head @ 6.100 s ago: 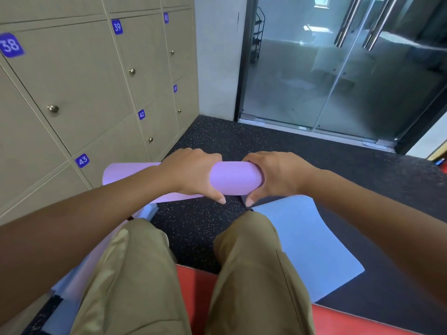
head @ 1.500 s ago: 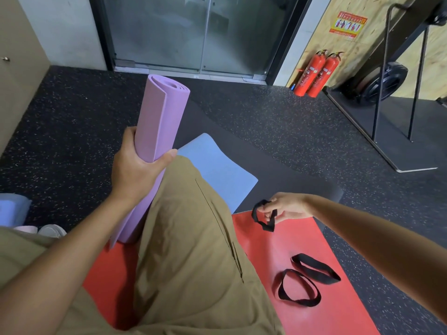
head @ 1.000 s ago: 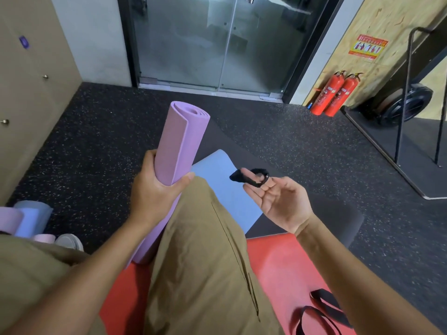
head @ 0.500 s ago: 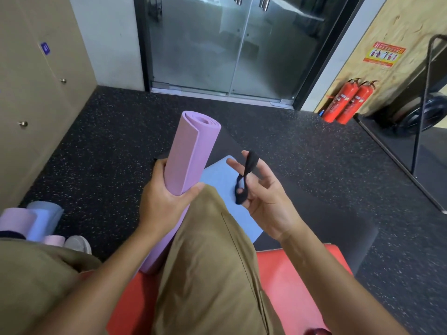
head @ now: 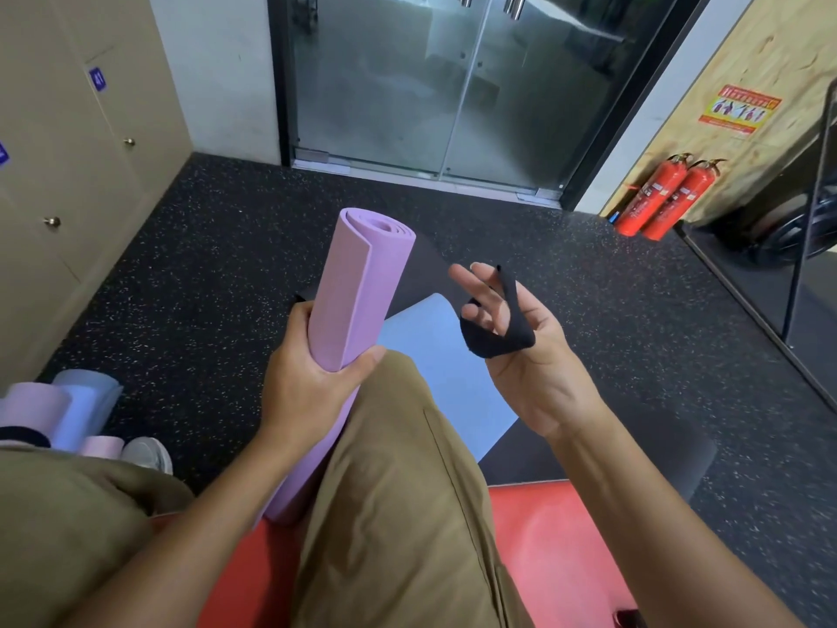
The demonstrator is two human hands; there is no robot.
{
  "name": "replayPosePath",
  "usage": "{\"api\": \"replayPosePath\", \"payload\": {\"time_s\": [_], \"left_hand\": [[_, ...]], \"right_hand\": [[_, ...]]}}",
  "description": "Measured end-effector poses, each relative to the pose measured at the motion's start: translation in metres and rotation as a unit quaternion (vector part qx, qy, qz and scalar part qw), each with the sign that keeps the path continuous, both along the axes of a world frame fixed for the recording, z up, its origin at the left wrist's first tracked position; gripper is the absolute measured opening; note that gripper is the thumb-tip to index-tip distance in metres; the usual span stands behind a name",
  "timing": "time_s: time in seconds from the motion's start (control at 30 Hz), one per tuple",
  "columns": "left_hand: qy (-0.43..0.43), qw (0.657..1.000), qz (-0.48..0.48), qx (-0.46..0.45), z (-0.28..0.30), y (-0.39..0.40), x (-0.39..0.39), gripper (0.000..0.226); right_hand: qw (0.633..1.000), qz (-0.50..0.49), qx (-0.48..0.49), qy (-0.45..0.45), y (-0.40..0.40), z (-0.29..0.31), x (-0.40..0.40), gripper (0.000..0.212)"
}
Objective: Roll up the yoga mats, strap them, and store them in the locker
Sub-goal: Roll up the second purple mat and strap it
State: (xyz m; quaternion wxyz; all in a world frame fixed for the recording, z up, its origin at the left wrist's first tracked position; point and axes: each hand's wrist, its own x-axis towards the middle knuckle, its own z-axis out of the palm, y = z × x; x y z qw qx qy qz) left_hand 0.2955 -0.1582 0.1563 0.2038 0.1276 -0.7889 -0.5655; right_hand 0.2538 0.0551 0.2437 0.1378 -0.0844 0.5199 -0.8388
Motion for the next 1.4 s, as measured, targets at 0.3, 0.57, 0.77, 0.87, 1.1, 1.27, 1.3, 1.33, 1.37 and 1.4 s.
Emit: {"api": "replayPosePath", "payload": {"time_s": [0.3,0.57,0.77,0.87,1.1,1.27,1.3,1.33,1.37,1.4], "left_hand": [[-0.019,1.0,0.0,-0.005,-0.002,-0.001,-0.001,0.063],[-0.03,0.999,0.002,-0.015,0.004,0.004,0.005,0.062],[-0.016,1.0,-0.005,-0.009,0.01,0.008,0.014,0.064],[-0.009,1.0,-0.01,-0.009,0.014,0.005,0.017,0.062],[-0.008,1.0,-0.017,0.015,0.007,-0.002,0.024,0.066],[0.035,0.991,-0.106,0.071,0.011,-0.018,0.031,0.087],[0.057,0.987,-0.117,0.091,0.015,-0.021,0.033,0.086],[0.08,0.984,-0.11,0.112,0.021,-0.023,0.035,0.082],[0.104,0.982,-0.091,0.129,0.03,-0.026,0.036,0.073],[0.126,0.98,-0.064,0.139,0.042,-0.029,0.036,0.062]], "right_hand": [[0.964,0.041,0.22,0.142,-0.011,0.023,-0.004,0.055],[0.836,0.161,0.449,0.272,-0.056,0.098,-0.02,0.072],[0.713,0.231,0.571,0.334,-0.083,0.121,-0.03,0.076],[0.681,0.233,0.595,0.357,-0.09,0.121,-0.032,0.073],[0.63,0.257,0.629,0.377,-0.102,0.114,-0.029,0.064],[0.634,0.266,0.611,0.392,-0.112,0.117,-0.025,0.054],[0.634,0.265,0.611,0.393,-0.113,0.118,-0.025,0.053],[0.636,0.263,0.611,0.392,-0.114,0.118,-0.025,0.052],[0.639,0.262,0.609,0.39,-0.116,0.119,-0.023,0.052],[0.643,0.262,0.606,0.388,-0.118,0.119,-0.022,0.052]]}}
